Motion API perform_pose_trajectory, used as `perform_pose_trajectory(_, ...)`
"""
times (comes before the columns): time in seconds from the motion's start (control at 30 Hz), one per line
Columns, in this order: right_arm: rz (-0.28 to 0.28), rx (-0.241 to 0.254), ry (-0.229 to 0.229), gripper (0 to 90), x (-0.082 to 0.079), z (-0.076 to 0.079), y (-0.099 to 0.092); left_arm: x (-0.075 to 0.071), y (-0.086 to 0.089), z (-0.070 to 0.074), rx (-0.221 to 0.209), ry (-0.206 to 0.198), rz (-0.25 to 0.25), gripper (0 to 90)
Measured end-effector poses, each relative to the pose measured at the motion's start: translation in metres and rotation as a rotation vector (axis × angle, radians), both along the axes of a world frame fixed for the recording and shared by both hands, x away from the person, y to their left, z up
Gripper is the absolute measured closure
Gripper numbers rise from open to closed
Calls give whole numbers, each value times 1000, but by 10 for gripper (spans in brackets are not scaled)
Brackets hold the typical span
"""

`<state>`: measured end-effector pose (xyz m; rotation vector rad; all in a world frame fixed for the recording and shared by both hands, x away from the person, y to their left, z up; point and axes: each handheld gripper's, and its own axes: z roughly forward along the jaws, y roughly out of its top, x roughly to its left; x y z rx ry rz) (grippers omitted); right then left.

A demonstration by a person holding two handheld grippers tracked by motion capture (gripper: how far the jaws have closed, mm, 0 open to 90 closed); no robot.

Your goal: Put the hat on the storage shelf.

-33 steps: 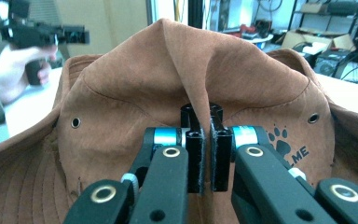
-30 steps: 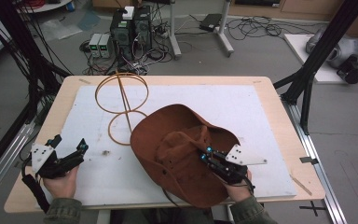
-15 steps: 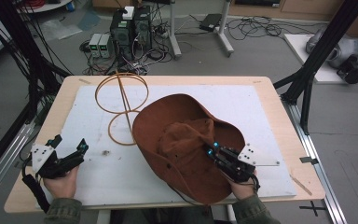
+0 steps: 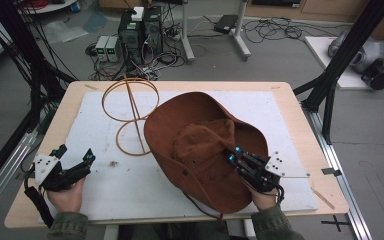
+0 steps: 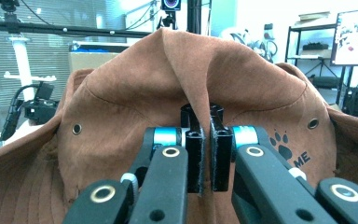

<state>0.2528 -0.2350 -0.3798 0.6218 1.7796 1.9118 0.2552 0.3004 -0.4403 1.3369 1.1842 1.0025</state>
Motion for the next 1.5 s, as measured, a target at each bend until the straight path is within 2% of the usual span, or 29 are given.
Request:
perform_pose_trajectory(0.17, -5, 8, -26, 881, 0, 6, -4, 0, 0, 0, -2, -2, 2, 125)
perform_pose_trajectory(0.7, -13, 21, -58, 881, 3, 21, -16, -1, 0, 1, -4, -3, 1, 125)
perform_pose_trajectory(0.77, -13, 28, -59, 881, 3, 22, -17, -1, 0, 1, -5, -7, 2, 125)
perform_pose_trajectory(0.83, -14, 56, -59, 880, 3, 24, -21, -1, 0, 1, -5, -5, 0, 125)
perform_pose_trajectory(0.87, -22, 52, -78, 879, 3, 29, -23, -1, 0, 1, -5, -5, 0, 125)
perform_pose_trajectory(1.0, -22, 60, -99, 878, 5, 35, -21, -1, -1, 1, -8, -8, 0, 125)
perform_pose_trajectory(1.2, -8, 116, -111, 878, 19, 44, -13, -2, 0, 1, -10, -12, 5, 125)
perform_pose_trajectory(1.5, -4, 140, -129, 877, 33, 56, -1, -2, 1, 1, -9, -9, 9, 125)
